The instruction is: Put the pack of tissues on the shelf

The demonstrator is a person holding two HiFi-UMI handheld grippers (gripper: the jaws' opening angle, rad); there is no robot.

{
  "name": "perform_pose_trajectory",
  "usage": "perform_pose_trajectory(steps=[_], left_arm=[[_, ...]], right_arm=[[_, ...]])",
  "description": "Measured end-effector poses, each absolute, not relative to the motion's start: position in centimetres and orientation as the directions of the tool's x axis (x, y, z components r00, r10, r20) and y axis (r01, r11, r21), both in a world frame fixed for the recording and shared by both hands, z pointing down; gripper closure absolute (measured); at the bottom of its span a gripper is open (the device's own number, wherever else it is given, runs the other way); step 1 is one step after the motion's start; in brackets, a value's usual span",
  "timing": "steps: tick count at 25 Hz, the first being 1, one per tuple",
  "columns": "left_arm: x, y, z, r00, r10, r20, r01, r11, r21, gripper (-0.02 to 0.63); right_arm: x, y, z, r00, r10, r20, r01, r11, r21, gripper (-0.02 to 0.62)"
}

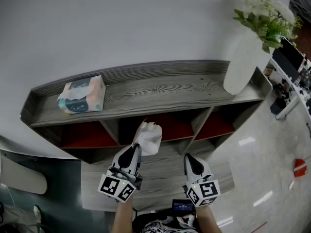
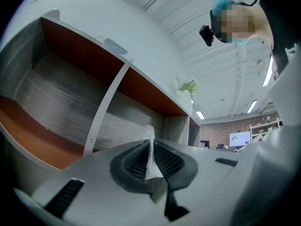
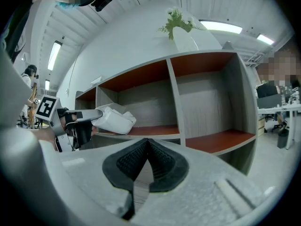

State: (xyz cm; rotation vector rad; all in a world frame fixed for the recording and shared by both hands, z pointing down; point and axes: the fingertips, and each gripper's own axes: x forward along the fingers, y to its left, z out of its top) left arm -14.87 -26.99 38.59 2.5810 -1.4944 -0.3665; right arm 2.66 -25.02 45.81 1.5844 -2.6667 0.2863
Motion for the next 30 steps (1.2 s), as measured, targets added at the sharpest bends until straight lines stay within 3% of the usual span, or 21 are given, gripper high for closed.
perform_pose_trajectory(steps=[30], left_arm=[[-14.8, -31.7, 39.8, 0.432, -0.899, -0.071, -0.886, -0.438, 0.154, 0.586]], right_arm=[[2.4, -29.9, 47.6, -0.481, -0.865, 0.141, -0.872, 0.456, -0.179, 0.591]])
